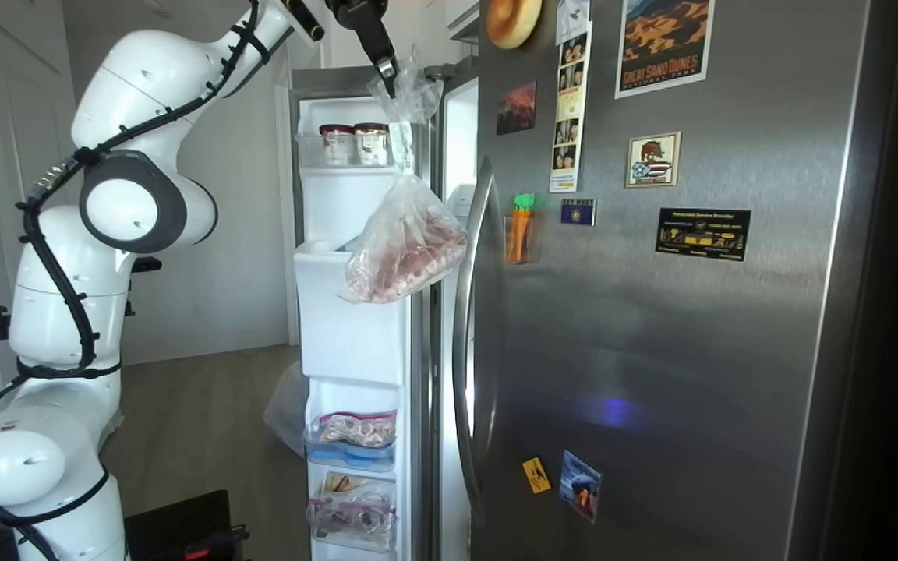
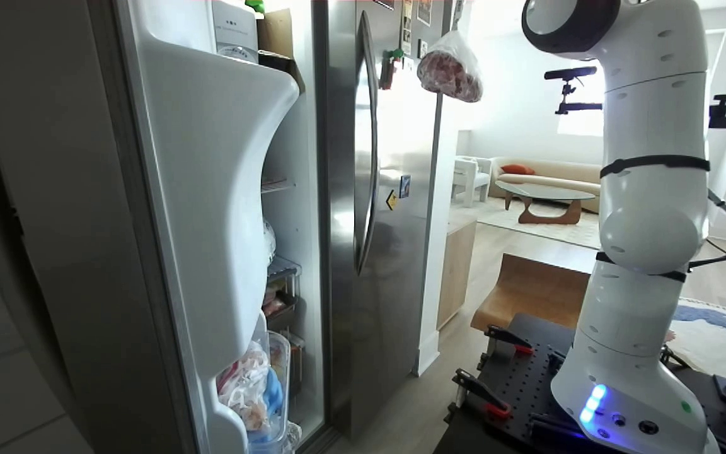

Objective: Remove the packet of meat from the fridge and put it on the surface to the right of the fridge

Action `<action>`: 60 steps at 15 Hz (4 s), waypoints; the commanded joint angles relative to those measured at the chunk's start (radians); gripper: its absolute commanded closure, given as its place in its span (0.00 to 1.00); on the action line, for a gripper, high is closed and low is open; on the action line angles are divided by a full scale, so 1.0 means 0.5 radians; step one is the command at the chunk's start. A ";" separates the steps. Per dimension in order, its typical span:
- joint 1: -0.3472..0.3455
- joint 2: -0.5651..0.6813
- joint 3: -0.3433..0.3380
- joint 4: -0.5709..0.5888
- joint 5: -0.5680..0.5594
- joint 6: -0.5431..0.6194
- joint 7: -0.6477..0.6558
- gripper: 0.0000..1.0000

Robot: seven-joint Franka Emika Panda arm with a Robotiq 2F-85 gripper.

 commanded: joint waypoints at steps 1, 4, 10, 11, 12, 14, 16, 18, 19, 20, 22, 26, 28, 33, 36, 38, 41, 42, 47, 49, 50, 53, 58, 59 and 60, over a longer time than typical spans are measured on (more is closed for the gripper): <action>-0.162 0.051 -0.046 -0.003 0.126 -0.011 -0.006 1.00; -0.282 0.133 -0.070 0.031 0.179 -0.026 -0.008 1.00; -0.455 0.243 -0.091 0.022 0.249 -0.034 0.024 1.00; -0.479 0.258 -0.091 0.020 0.260 -0.035 0.028 1.00; -0.500 0.268 -0.091 0.019 0.271 -0.040 0.035 1.00; -0.540 0.290 -0.090 0.016 0.291 -0.046 0.042 1.00; -0.573 0.306 -0.091 0.013 0.302 -0.058 0.051 1.00; -0.612 0.317 -0.091 0.012 0.323 -0.073 0.063 1.00; -0.629 0.321 -0.094 0.012 0.331 -0.083 0.072 1.00; -0.647 0.324 -0.096 0.011 0.339 -0.091 0.079 1.00; -0.676 0.327 -0.107 0.012 0.343 -0.101 0.090 1.00; -0.741 0.329 -0.137 0.008 0.337 -0.104 0.090 1.00; -0.766 0.331 -0.154 0.001 0.324 -0.109 0.075 1.00; -0.770 0.354 -0.159 0.001 0.310 -0.101 0.039 0.99; -0.769 0.354 -0.159 0.000 0.310 -0.104 0.039 0.99; -0.769 0.354 -0.158 0.001 0.310 -0.105 0.039 0.99; -0.775 0.362 -0.158 -0.005 0.312 -0.102 0.033 1.00; -0.802 0.379 -0.155 -0.008 0.334 -0.104 0.037 1.00; -0.955 0.506 -0.146 0.025 0.398 -0.088 0.043 1.00; -1.016 0.553 -0.139 0.028 0.418 -0.077 0.047 1.00; -1.045 0.573 -0.135 0.027 0.428 -0.077 0.042 1.00; -1.122 0.622 -0.128 0.024 0.434 -0.072 0.030 1.00; -1.229 0.715 -0.125 0.026 0.426 -0.031 0.031 1.00; -1.249 0.730 -0.123 0.027 0.426 -0.028 0.029 1.00; -1.265 0.745 -0.122 0.027 0.424 -0.024 0.023 1.00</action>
